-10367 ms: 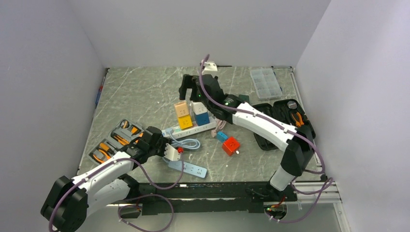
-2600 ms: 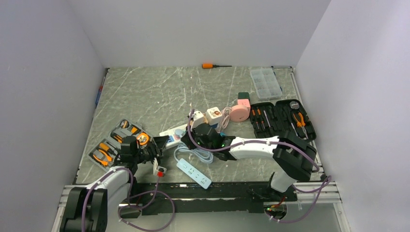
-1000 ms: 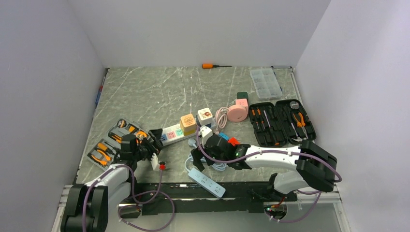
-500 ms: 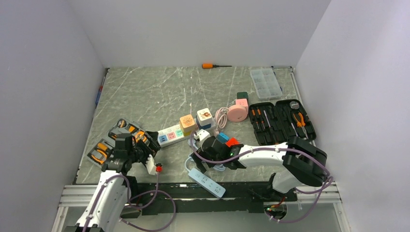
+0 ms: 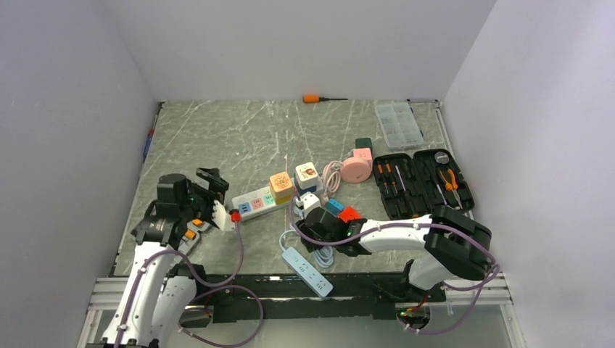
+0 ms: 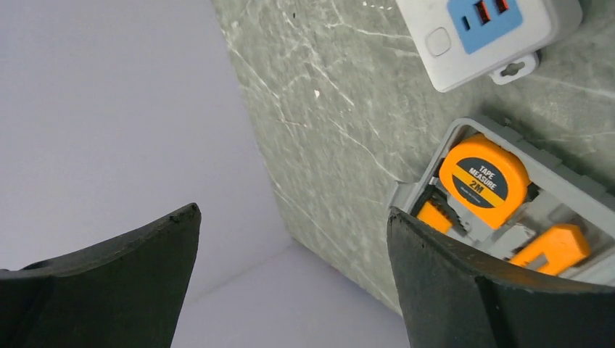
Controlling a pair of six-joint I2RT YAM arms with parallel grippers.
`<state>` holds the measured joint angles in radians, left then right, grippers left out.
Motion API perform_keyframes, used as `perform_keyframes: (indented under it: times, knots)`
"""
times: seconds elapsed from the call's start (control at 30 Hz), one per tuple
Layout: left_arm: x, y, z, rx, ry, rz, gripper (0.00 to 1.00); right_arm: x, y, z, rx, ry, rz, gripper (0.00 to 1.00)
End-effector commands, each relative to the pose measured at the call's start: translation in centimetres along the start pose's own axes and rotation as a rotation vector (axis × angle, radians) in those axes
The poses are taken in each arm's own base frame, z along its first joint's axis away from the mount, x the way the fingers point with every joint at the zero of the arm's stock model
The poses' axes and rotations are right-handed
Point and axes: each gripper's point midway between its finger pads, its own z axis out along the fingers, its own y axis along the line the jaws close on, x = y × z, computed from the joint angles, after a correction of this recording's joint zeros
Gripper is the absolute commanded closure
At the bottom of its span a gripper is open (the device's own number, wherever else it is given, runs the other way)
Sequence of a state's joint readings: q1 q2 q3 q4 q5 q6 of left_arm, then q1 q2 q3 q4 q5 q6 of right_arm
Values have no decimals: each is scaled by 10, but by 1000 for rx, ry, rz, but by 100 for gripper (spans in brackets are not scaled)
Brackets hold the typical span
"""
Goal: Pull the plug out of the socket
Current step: Pick up the socket from the corner of the board.
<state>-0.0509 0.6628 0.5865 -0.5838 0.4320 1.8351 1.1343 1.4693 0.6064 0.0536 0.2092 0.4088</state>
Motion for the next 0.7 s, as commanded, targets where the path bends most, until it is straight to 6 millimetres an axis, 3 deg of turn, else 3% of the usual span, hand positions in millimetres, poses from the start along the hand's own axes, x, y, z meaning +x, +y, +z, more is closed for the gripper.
perform_keyframes:
  times: [0.0, 0.03, 0.07, 0.23, 0.33, 0.4, 0.47, 0.57, 0.67]
  knots:
    - [1, 6, -18, 33, 25, -341, 1, 5, -10, -4, 38, -9, 21, 31]
    - [-1, 9, -21, 37, 22, -399, 1, 7, -10, -3, 36, -7, 23, 9]
    - [-3, 12, -24, 34, 18, -455, 1, 9, -10, -2, 38, -1, 24, 2]
    - [-16, 14, -35, 44, -12, -649, 1, 21, -12, 5, 58, 37, 28, 1]
    - [-22, 10, -39, 46, -16, -744, 1, 22, -12, 4, 58, 34, 34, 9]
    - [-22, 9, -39, 39, -3, -823, 1, 22, -12, 2, 59, 27, 34, 25]
    - [-21, 9, -39, 40, 12, -909, 1, 19, -10, -1, 59, 13, 30, 54]
    - [-19, 8, -36, 56, 38, -1031, 1, 9, -6, -8, 68, -19, 15, 87]
    - [-16, 6, -31, 82, 72, -1150, 0, -4, 1, -19, 70, -52, -10, 100]
